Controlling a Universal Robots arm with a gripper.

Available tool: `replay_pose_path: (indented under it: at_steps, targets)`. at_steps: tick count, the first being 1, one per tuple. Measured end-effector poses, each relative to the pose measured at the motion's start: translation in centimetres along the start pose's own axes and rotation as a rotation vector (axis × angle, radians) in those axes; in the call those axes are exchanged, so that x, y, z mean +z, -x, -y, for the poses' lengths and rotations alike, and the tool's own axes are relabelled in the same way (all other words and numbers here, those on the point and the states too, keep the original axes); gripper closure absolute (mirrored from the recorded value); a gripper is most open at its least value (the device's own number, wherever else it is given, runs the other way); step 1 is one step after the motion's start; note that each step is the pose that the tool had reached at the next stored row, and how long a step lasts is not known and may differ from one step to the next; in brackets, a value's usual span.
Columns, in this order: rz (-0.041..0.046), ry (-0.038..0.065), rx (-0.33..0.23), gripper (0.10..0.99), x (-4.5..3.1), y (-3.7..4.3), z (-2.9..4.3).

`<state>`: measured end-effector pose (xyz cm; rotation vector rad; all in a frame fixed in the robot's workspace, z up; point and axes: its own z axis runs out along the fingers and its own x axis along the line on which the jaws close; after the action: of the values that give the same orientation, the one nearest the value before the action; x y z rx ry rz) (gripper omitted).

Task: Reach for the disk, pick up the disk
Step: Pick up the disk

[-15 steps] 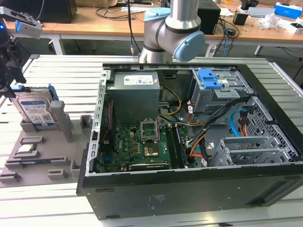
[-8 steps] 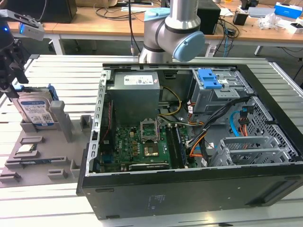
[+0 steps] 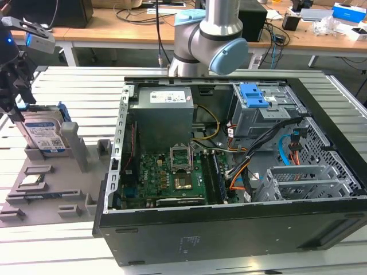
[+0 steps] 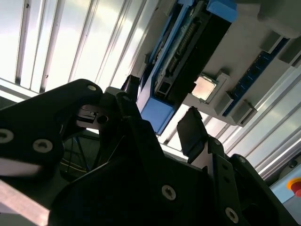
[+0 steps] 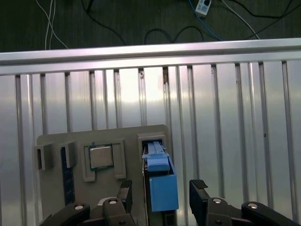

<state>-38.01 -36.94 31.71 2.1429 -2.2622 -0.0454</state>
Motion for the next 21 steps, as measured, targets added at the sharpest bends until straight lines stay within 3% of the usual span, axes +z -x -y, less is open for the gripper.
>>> replay_pose_path:
  at_steps: [21]
  targets:
    - [0.0, 0.0, 0.0, 0.486, 1.97, 0.0, 0.08]
